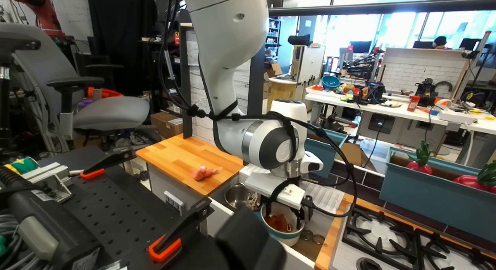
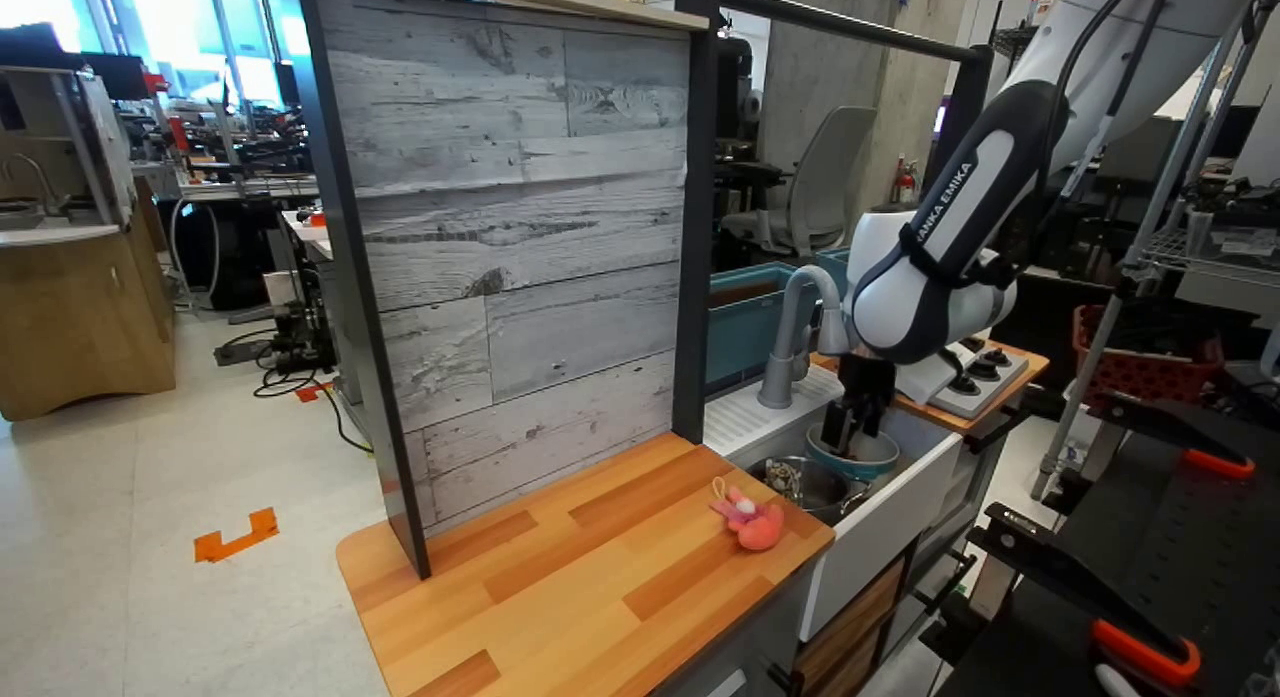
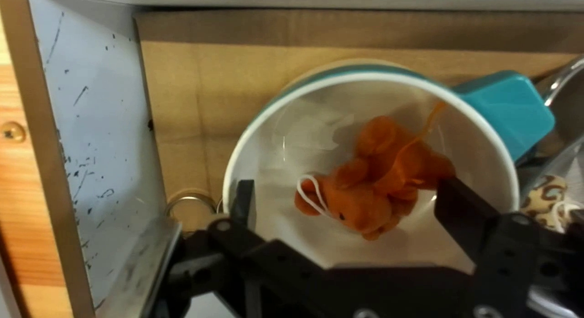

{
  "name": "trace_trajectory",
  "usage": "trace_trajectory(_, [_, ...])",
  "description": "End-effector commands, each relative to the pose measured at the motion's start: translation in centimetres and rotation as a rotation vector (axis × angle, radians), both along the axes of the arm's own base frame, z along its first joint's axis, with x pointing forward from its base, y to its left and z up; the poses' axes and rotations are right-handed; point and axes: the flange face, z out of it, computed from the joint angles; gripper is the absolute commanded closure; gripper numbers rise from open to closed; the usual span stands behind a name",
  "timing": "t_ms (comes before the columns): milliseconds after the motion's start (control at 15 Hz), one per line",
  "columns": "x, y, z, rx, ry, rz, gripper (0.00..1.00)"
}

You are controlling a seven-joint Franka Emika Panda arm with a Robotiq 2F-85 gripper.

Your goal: Remove the doll from the white pot

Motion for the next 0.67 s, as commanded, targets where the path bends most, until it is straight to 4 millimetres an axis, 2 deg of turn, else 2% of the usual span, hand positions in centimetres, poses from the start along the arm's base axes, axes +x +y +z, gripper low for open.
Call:
trace_trajectory(0, [-0.2,1.7,0.6,0.026,0.02,0.053,0.0])
trace_trajectory(267, [-0.2,1.4,-0.5,0.031,0.051,0.042,0.0])
trace_trajectory(333, [-0.3,1.4,-0.6,0.032,0.05,0.046,0.25])
trace_trajectory(400, [-0.3,1.4,-0.6,0.037,0.054,0.048,0.26])
trace_trajectory(600, [-0.3,1.1,-0.4,0.046,0.077,0.044,0.5])
